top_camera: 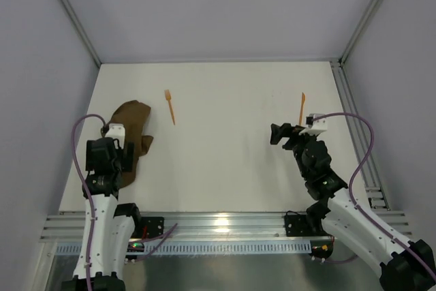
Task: Fold the napkin into a case and place the utensils inside
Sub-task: Pick up the crumpled napkin from the corner of the board.
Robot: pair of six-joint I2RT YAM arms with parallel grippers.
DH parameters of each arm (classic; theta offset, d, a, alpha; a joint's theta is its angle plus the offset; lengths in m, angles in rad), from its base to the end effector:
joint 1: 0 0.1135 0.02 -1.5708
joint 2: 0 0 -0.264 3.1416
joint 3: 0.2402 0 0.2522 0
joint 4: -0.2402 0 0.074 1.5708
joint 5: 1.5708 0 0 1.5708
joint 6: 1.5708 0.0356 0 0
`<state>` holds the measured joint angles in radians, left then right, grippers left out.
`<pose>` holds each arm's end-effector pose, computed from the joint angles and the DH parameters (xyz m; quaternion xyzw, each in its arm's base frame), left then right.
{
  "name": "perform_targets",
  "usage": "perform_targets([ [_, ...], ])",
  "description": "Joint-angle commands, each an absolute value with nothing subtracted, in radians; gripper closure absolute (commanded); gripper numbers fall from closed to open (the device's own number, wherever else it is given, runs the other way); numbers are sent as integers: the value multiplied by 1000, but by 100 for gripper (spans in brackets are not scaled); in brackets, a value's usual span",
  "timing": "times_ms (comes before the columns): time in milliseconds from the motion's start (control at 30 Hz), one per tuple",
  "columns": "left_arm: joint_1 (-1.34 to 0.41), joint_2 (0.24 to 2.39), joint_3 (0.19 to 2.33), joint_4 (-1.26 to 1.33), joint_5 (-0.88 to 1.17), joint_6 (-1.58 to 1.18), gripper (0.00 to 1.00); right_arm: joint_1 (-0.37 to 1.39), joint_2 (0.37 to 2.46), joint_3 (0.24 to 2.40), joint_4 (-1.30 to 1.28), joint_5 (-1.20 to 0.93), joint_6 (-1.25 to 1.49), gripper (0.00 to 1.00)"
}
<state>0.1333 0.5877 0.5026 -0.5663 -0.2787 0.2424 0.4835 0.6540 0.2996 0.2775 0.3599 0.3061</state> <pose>0.1330 0.0277 0.2332 -0.0131 0.8895 0.2043 0.4084 0.1546 0.0670 0.2371 0.0572 0.7298 0.1359 0.6675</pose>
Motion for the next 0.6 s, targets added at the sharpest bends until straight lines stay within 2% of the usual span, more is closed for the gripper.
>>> perform_targets([
  [0, 137, 613, 557, -600, -284, 245, 1, 488, 650, 363, 239, 374, 322, 1],
  [200, 138, 724, 710, -834, -100, 385, 1, 488, 732, 460, 164, 313, 324, 1],
  [300, 138, 883, 805, -914, -77, 400, 1, 488, 759, 474, 173, 282, 325, 1],
  [400, 135, 1031, 822, -891, -51, 425, 1, 488, 779, 466, 198, 279, 334, 1],
  [567, 133, 1191, 839, -694, -95, 397, 1, 489, 804, 463, 206, 271, 331, 1],
])
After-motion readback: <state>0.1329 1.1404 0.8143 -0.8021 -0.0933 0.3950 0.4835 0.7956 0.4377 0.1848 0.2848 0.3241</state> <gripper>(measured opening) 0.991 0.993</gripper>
